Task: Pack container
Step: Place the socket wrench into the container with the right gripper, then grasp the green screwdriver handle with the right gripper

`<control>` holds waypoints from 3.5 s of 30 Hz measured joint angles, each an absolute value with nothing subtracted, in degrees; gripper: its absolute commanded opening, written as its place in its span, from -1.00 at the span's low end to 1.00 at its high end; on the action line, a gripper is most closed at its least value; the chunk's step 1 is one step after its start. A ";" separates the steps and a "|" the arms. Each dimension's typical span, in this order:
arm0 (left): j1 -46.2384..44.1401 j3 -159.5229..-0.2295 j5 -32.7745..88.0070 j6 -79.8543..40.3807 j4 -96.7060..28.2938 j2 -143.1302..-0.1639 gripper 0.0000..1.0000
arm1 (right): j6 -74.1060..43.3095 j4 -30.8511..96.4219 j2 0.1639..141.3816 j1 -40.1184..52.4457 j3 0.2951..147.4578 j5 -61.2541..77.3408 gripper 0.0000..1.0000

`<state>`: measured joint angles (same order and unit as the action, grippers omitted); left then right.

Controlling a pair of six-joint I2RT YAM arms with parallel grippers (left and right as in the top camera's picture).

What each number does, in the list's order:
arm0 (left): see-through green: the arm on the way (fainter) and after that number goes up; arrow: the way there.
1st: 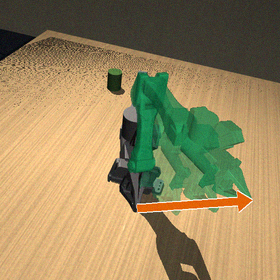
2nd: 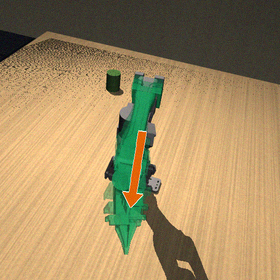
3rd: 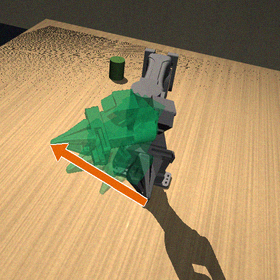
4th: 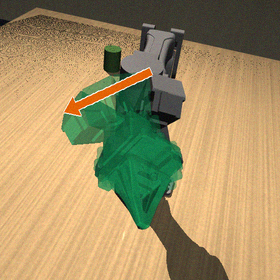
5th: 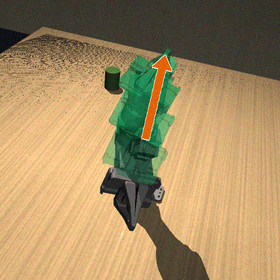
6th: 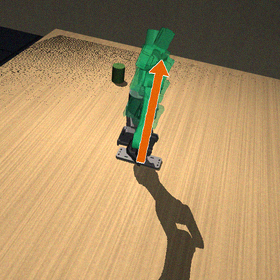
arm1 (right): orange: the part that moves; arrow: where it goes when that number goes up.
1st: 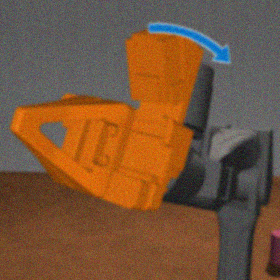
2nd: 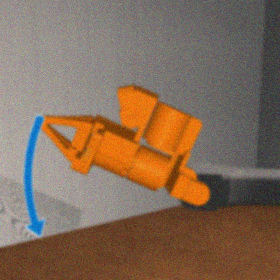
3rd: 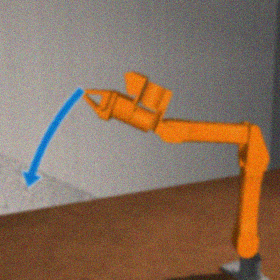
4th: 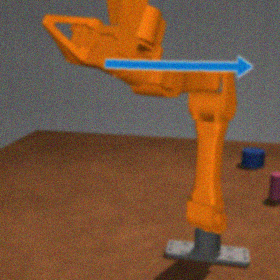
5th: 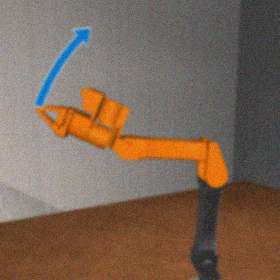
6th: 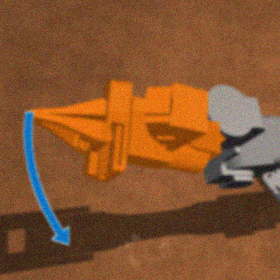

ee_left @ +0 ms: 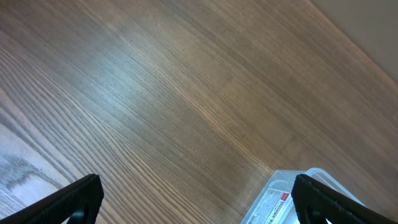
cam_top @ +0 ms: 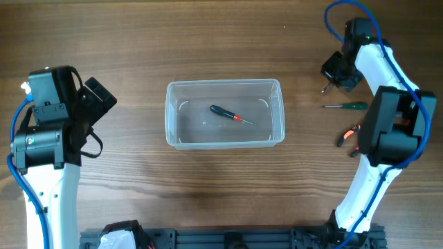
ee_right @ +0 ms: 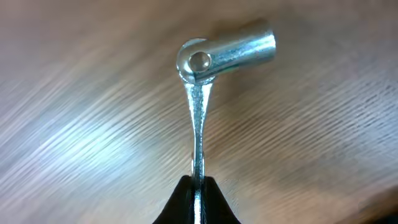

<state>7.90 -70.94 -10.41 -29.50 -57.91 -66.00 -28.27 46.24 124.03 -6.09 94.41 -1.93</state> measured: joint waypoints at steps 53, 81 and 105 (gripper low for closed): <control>7.90 -70.94 -9.98 -29.50 -57.91 -67.83 1.00 | -12.82 55.68 92.44 5.41 96.42 0.25 1.00; 7.90 -70.94 -8.91 -29.50 -58.06 -67.90 1.00 | -61.84 60.47 122.61 -15.64 92.47 1.41 0.90; 7.90 -70.94 -8.71 -29.50 -58.11 -67.90 0.99 | -67.85 52.18 122.04 -15.55 85.73 -1.63 -0.22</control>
<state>7.90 -70.94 -8.71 -29.50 -58.11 -67.90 -67.85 52.18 122.04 -15.55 85.73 -1.63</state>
